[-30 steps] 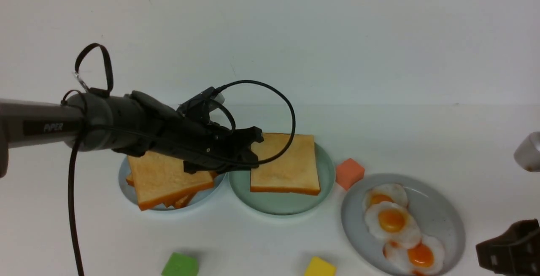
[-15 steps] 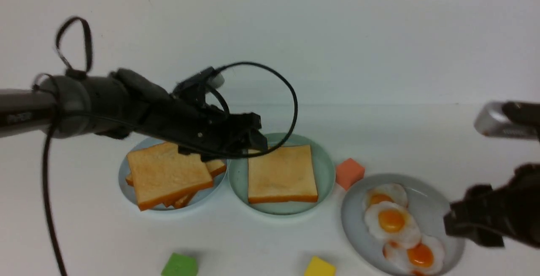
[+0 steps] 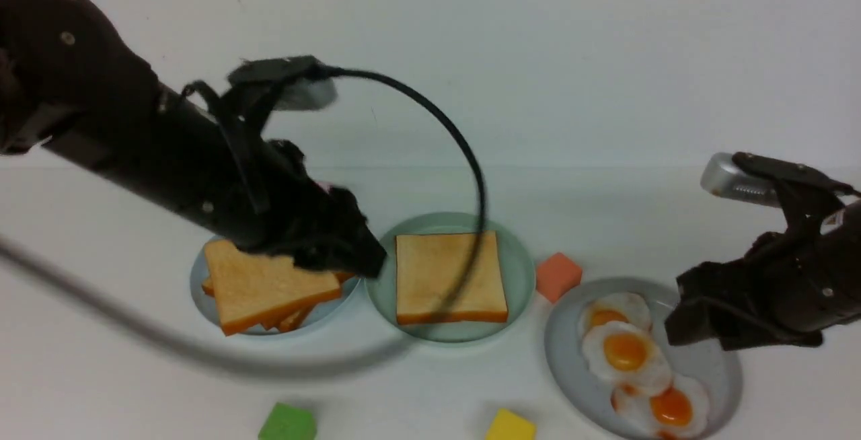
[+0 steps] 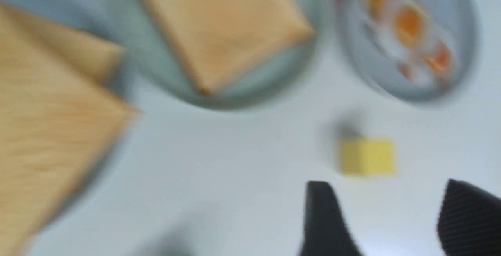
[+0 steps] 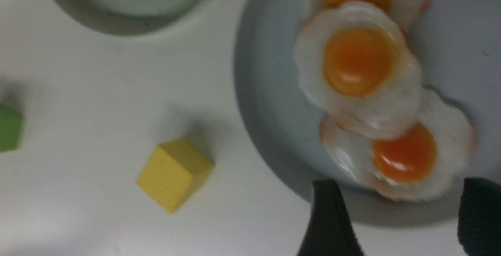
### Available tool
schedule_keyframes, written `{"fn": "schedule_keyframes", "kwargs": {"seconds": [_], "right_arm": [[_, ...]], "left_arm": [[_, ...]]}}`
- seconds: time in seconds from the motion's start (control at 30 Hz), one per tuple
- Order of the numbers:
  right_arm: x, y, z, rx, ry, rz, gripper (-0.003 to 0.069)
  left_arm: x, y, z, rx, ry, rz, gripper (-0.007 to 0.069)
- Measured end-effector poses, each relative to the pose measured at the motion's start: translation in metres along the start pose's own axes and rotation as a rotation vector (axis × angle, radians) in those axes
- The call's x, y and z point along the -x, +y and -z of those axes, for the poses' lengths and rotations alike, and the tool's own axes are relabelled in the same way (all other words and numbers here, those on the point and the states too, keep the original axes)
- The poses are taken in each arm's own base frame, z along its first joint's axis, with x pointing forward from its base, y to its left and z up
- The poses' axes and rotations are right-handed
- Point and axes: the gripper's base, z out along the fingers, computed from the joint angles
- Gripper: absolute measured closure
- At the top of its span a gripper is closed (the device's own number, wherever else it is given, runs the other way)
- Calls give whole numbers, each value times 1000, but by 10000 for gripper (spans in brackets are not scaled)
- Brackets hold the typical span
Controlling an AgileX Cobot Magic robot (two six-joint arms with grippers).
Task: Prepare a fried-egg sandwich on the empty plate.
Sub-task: Use the right arm to grab a fried egg
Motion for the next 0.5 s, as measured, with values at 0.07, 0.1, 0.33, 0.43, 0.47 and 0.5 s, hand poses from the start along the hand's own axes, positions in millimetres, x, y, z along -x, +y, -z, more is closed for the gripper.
{"fn": "schedule_keyframes", "kwargs": {"seconds": [0.07, 0.1, 0.33, 0.43, 0.47, 0.5], "right_arm": [[7, -11, -8, 50, -10, -29, 211], [10, -17, -12, 72, -14, -33, 211], [35, -53, -37, 123, -35, 28, 211], [41, -58, -51, 140, -18, 68, 211], [42, -60, -55, 146, -8, 67, 211], [42, -62, -61, 149, 8, 66, 211]], "left_arm": [[-10, -25, -1, -45, 23, -85, 375], [-15, -36, -2, -63, 32, -127, 428], [-25, -75, -23, -95, -11, -235, 638], [-21, -76, -27, -87, -44, -216, 638], [-21, -76, -29, -84, -48, -210, 638], [-20, -75, -30, -82, -50, -204, 638]]}}
